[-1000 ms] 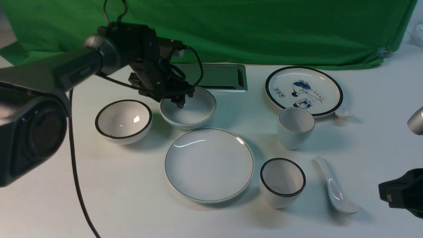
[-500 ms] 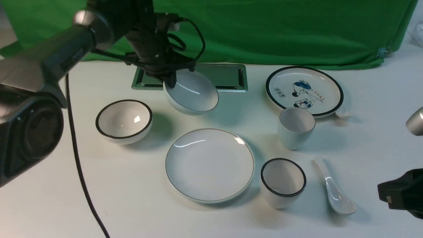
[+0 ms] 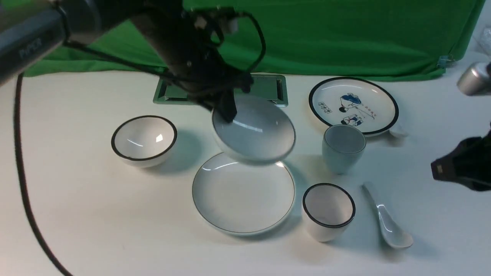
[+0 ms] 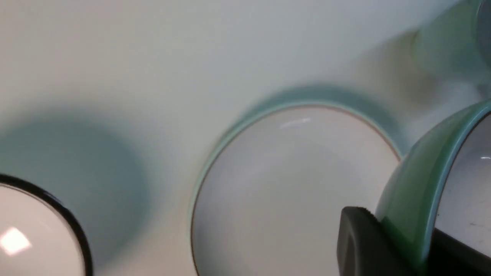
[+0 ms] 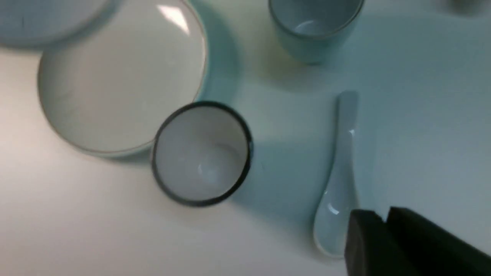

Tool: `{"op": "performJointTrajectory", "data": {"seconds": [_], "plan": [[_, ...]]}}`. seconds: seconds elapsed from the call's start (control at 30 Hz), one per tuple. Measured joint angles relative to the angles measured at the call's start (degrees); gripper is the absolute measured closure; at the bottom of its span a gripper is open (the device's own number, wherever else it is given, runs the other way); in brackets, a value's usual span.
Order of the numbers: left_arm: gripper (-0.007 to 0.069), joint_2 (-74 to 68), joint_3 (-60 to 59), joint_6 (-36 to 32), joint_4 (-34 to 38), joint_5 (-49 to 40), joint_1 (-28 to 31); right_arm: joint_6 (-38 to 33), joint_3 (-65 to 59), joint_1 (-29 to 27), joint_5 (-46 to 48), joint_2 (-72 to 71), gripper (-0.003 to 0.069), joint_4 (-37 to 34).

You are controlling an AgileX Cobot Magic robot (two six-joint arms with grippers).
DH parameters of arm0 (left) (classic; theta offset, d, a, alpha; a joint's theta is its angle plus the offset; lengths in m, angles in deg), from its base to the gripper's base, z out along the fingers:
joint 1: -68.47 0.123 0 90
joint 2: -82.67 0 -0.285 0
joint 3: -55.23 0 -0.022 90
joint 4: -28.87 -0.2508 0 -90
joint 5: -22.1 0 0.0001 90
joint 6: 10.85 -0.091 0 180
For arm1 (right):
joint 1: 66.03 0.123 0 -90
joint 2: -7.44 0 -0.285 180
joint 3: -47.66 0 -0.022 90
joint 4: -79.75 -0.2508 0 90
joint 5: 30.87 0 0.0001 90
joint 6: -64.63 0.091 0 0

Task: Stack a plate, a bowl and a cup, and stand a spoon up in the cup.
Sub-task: Use the left arm to put the blue rice bowl into the blue large plate in the middle

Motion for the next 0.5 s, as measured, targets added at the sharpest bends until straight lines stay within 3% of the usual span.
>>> {"op": "performJointTrajectory", "data": {"seconds": [0.17, 0.23, 0.5], "plan": [[0.0577, 0.6, -12.1, -0.2, 1.1, 11.0, -1.9, 1.7, 6.1, 0.0, -0.2, 8.2, 0.0519, 3.7], [0.0577, 0.6, -16.3, -0.2, 1.7, 16.3, -1.9, 1.8, 9.8, 0.0, -0.4, 13.2, 0.0466, 4.1], [0.0577, 0.6, -19.4, -0.2, 0.2, 20.0, -1.9, 3.0, 18.2, 0.0, -0.5, 24.6, 0.0338, 4.0]]}}
